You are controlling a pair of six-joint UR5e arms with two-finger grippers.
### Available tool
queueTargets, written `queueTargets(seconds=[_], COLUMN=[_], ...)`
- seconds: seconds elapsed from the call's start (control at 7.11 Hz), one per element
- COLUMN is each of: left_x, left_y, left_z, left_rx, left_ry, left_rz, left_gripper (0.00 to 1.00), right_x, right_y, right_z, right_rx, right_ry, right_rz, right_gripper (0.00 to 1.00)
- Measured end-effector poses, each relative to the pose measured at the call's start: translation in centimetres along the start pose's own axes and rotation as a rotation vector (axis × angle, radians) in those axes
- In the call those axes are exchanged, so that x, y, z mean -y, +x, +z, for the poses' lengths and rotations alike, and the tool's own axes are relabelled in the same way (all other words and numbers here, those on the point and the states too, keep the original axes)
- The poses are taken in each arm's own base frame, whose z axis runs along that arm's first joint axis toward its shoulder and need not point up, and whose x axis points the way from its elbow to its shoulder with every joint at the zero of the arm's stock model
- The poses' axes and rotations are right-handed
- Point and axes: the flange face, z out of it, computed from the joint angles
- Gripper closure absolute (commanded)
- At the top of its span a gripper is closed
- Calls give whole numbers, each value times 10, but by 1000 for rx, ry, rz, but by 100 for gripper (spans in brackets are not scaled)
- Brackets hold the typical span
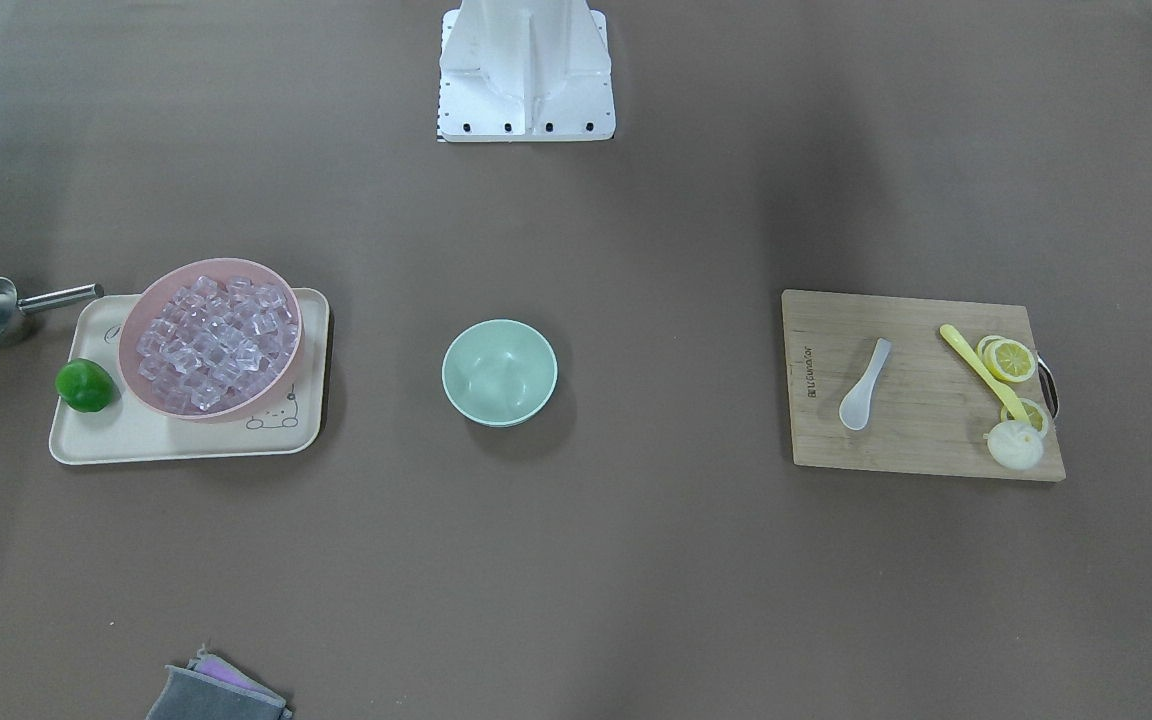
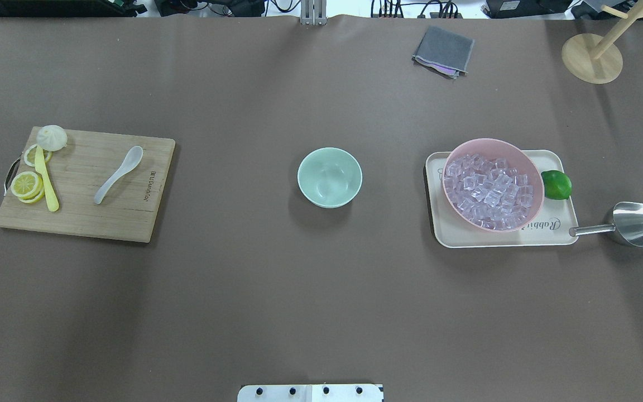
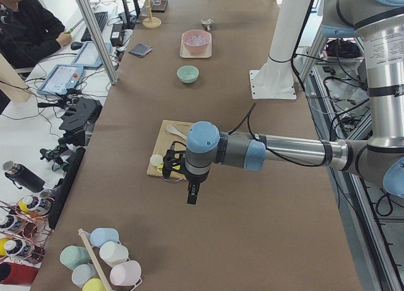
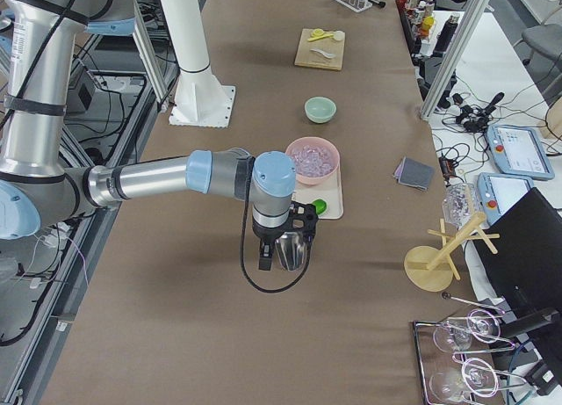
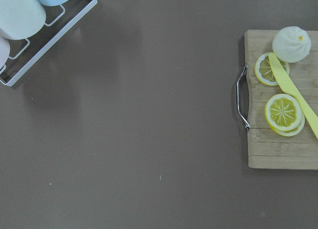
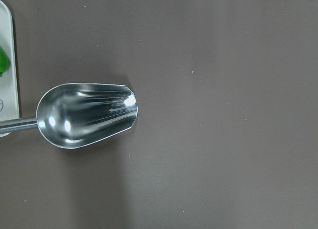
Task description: Put spoon and ice into bowl
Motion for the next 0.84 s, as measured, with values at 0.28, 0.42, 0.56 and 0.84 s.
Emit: queueTargets(seconds=[0.28, 0.42, 0.56, 0.84], left_x=[8, 13, 16, 22], left_y=[2, 2, 2, 1], left_z=[-1, -2, -1, 1], left_rx=[2, 4, 5, 2], left_ry=[7, 10, 10, 10], left_rz=[7, 11, 13, 16], left_gripper=[2, 2, 2, 2], right_x=[0, 0, 0, 0], right_y=[0, 0, 0, 0], right_z=[0, 0, 0, 0], right_rx=[1, 2, 3, 5], right_ry=[0, 0, 0, 1], right_rz=[1, 1, 2, 1], right_gripper=[0, 0, 0, 0])
